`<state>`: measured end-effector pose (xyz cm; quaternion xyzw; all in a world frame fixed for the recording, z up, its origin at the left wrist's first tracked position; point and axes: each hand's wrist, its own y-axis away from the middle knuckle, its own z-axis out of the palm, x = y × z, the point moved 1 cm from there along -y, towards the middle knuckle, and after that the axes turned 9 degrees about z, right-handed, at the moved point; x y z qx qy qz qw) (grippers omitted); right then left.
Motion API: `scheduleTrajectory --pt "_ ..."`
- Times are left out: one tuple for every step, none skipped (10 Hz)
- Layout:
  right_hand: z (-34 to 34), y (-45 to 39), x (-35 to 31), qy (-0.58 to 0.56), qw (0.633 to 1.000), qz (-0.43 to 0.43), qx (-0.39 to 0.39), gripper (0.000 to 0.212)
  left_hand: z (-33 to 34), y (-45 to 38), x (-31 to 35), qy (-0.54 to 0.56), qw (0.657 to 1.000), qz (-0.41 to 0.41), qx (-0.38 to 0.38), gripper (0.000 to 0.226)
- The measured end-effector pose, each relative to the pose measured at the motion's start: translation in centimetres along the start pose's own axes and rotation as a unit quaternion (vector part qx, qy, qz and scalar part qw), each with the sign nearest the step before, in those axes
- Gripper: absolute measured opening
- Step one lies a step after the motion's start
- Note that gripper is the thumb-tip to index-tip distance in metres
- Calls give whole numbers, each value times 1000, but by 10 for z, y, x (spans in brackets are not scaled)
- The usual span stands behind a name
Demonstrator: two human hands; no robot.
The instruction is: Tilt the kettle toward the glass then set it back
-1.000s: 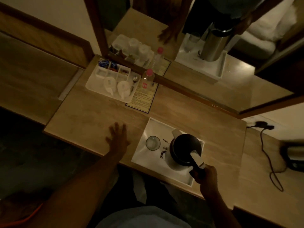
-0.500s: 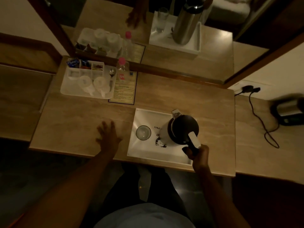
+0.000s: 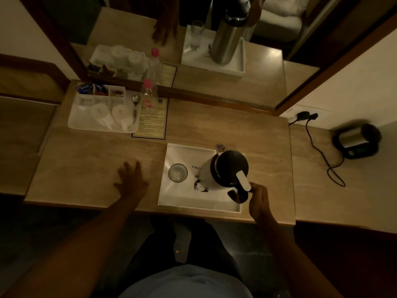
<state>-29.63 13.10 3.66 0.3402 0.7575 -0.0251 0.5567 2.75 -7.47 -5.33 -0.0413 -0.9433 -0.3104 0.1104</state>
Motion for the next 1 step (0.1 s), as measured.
scheduleTrajectory --pt "-14 -3 -3 98 987 -73 100 48 3 -1 -6 -49 997 49 31 79"
